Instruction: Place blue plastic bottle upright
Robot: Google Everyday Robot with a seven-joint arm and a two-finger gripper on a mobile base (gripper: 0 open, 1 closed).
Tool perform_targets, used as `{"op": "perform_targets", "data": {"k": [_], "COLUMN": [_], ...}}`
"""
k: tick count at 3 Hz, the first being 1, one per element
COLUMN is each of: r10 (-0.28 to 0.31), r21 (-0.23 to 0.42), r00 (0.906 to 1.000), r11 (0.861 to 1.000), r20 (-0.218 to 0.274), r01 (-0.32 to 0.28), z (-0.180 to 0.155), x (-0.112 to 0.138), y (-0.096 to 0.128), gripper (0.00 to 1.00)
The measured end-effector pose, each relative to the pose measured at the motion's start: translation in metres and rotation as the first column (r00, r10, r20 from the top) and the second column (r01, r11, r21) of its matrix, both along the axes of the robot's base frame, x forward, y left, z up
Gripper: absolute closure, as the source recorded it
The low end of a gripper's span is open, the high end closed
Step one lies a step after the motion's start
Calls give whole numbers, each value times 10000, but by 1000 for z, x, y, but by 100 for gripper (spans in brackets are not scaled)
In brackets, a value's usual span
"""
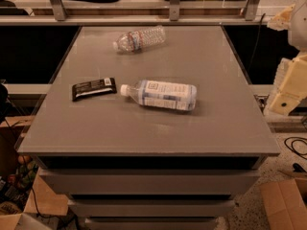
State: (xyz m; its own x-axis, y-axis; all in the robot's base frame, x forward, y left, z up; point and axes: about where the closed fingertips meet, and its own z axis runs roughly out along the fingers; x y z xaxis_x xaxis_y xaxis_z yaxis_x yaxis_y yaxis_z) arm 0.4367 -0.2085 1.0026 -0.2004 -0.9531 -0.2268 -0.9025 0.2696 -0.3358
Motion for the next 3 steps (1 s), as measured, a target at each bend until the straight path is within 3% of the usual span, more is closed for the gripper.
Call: {"op": "perform_targets", "data": {"k": [2,3], "r10": [63,659], "r21": [137,122], "r00": [10000,9976], "r11": [9999,9978], "r20": [-13,-210], "r01": [-63,-657], "z": [1,-6], "x": [3,13], "y": [5,30], "gripper": [0,0]}}
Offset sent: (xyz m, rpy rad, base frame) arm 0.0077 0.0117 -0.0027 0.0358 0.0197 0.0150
